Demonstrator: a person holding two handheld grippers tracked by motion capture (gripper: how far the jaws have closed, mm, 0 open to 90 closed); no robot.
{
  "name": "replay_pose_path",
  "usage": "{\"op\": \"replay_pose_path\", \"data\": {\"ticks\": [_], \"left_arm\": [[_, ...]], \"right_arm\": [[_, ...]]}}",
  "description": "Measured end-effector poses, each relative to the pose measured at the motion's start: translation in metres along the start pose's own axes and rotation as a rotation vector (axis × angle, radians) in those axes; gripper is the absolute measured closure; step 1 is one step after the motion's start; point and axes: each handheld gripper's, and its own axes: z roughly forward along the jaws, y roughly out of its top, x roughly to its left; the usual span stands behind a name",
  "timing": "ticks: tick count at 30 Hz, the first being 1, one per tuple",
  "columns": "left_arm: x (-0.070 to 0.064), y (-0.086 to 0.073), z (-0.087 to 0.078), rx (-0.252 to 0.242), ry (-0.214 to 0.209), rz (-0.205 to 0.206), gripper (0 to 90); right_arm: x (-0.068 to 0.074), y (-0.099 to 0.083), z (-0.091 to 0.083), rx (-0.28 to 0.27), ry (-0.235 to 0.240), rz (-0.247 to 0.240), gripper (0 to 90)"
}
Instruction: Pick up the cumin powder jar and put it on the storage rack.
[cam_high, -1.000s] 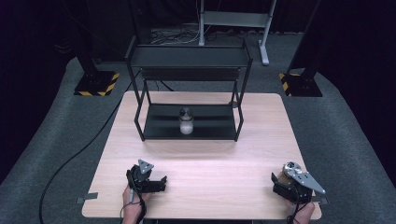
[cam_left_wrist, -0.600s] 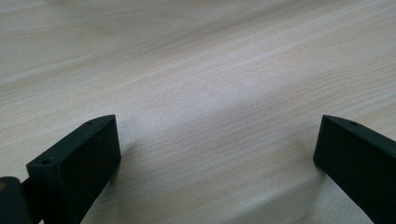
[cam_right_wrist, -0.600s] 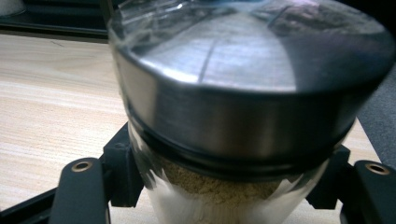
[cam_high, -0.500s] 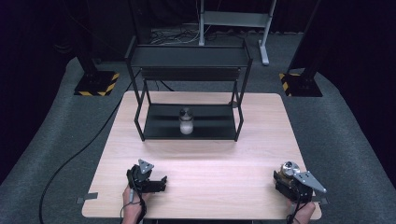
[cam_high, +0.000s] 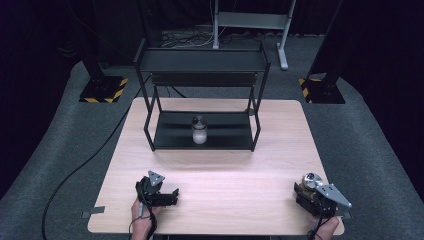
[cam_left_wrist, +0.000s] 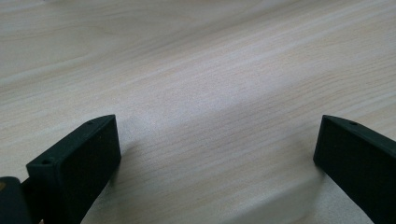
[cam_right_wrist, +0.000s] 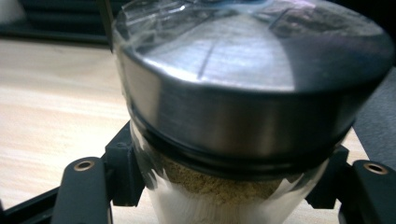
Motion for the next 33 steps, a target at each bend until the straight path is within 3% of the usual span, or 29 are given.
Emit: {"op": "replay_pose_path", "data": {"ticks": [2,16,33], "left_arm": [[-0.002,-0.001,0.000,-0.006,0.005,0.005,0.2],[-0.001,0.000,0.000,-0.004,-0.001,0.012,0.2],[0.001,-0.001,0.000,-0.006,-0.011,0.005,1.4]], "right_arm": [[-0.001,0.001,-0.002,-0.008,0.000,0.015,30.4],[0.009,0.027,-0.015,-0.020,0.002,-0.024,30.4],[0.022,0.055,-0.007,-0.019,0.052,-0.072,30.3]]}}
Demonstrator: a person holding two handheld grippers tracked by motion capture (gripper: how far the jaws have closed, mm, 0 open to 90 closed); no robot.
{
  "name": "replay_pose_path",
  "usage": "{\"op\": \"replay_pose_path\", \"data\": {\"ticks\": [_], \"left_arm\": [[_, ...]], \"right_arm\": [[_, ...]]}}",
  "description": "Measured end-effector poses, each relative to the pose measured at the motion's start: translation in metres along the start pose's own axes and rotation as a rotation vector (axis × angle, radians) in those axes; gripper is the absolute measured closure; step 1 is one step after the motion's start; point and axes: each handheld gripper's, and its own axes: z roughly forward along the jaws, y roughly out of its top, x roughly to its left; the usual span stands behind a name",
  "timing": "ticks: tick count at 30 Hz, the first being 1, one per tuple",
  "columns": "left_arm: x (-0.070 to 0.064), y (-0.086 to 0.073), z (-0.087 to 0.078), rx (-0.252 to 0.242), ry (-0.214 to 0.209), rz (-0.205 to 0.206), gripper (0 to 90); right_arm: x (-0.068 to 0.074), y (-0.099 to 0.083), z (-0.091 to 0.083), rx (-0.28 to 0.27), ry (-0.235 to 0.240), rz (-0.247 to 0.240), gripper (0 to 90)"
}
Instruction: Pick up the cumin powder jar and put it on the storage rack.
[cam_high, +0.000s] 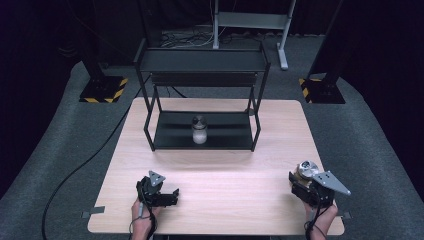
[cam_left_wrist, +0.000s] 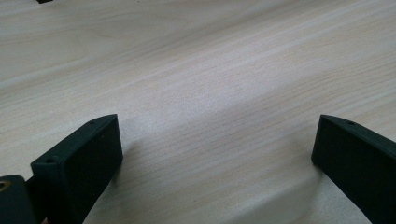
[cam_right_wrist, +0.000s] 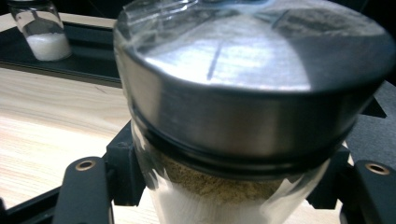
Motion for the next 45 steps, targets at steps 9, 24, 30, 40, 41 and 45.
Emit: {"op": "replay_pose_path", "data": {"ticks": [9,24,30,40,41,45], "left_arm": [[-0.002,-0.001,0.000,-0.003,0.007,0.009,1.4],[-0.001,0.000,0.000,-0.001,0.003,0.001,1.4],[0.000,0.000,0.000,0.000,0.001,-0.002,1.4],[0.000,0.000,0.000,0.001,0.001,-0.003,1.3],[0.000,0.000,0.000,0.001,0.001,-0.002,1.3],[0.000,0.000,0.000,0.001,0.001,-0.002,1.4]], "right_arm": [[0.006,0.012,0.008,0.005,0.029,-0.021,30.3],[0.016,0.025,0.023,0.010,0.065,-0.053,30.3],[0.020,0.030,0.029,0.019,0.081,-0.070,30.3],[0.024,0.039,0.038,0.017,0.103,-0.089,30.3],[0.025,0.040,0.038,0.016,0.104,-0.091,30.3],[0.027,0.043,0.041,0.019,0.109,-0.100,30.3]]}}
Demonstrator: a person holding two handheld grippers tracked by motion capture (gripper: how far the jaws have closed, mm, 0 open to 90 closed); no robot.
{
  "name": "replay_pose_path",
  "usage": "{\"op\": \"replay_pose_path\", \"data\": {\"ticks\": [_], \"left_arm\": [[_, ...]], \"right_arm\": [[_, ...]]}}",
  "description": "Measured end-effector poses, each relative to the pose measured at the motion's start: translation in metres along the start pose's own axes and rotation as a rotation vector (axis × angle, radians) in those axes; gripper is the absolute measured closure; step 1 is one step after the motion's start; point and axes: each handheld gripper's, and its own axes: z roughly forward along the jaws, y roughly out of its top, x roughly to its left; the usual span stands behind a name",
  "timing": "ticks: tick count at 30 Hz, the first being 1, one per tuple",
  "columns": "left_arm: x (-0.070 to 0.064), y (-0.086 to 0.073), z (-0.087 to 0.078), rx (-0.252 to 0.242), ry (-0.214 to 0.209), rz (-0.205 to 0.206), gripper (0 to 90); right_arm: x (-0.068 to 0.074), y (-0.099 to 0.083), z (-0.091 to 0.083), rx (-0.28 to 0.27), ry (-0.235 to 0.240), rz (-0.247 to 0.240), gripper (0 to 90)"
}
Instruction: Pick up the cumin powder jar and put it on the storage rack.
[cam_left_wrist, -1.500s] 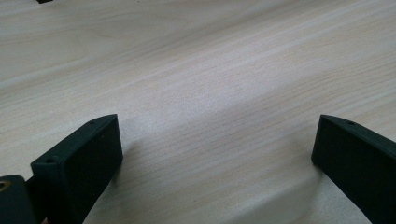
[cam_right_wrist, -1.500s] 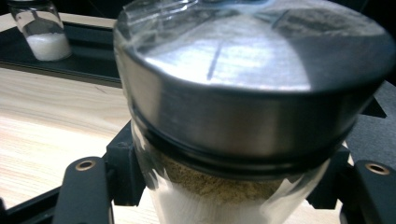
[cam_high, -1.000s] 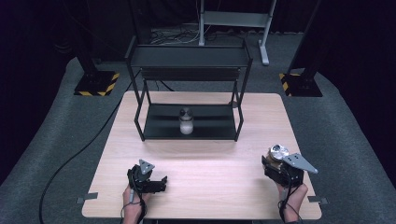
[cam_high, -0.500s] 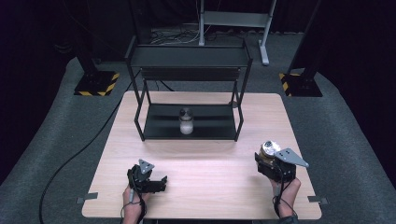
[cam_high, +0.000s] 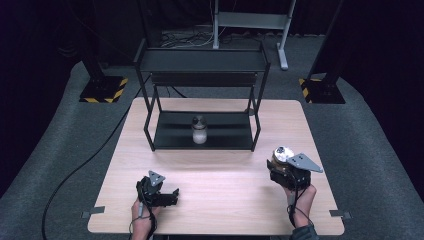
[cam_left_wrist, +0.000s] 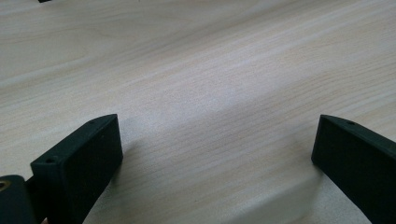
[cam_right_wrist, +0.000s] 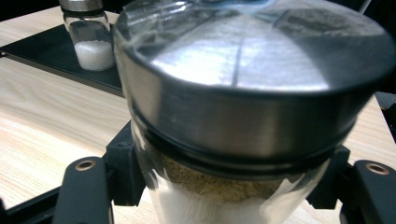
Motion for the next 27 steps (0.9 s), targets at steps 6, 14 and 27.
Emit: {"op": "replay_pose_path", "data": {"ticks": [6,14,27], "left_arm": [[0.000,0.000,0.000,0.000,0.000,0.000,1.4],[0.000,0.000,0.000,0.000,0.000,0.000,1.4],[0.000,0.000,0.000,0.000,0.000,0.000,1.4]], "right_arm": [[0.002,0.004,0.004,0.002,0.010,-0.009,30.4],[0.004,0.010,0.011,0.005,0.021,-0.021,30.4],[0.007,0.016,0.023,0.016,0.042,-0.036,30.3]]}}
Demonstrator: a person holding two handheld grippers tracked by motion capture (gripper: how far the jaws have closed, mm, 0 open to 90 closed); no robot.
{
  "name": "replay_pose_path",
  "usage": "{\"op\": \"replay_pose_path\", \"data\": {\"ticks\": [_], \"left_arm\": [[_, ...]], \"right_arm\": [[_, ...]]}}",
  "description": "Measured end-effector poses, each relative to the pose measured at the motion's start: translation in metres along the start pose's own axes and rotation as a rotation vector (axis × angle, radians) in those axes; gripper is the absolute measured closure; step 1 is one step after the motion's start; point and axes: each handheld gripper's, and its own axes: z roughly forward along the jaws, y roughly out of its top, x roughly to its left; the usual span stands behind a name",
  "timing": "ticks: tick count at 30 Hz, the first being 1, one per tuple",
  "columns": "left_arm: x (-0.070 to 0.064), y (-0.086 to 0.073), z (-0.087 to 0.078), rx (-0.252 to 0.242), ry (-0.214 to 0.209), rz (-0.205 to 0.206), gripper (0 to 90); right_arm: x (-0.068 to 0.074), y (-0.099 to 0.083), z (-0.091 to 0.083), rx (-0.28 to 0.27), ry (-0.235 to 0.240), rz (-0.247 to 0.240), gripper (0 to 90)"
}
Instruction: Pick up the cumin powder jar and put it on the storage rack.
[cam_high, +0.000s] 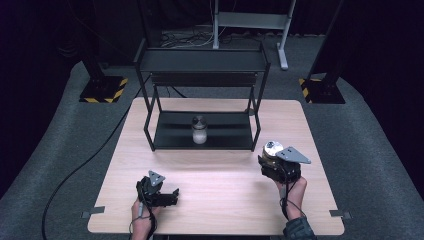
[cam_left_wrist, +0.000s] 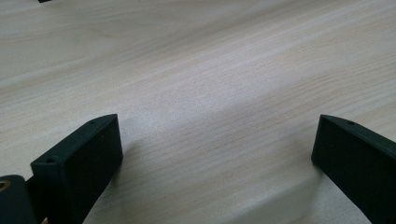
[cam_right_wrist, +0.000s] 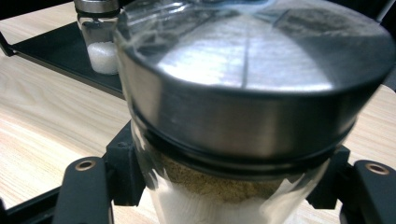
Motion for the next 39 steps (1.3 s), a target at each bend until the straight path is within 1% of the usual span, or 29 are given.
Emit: {"op": "replay_pose_path", "data": {"ticks": [22,33,39], "left_arm": [[0.000,0.000,0.000,0.000,0.000,0.000,1.4],[0.000,0.000,0.000,0.000,0.000,0.000,1.5],[0.000,0.000,0.000,0.000,0.000,0.000,1.5]], "right_arm": [[0.005,0.010,0.022,0.026,0.032,-0.018,30.3],[0.009,0.014,0.030,0.037,0.044,-0.035,30.3],[0.011,0.016,0.034,0.034,0.051,-0.044,30.3]]}}
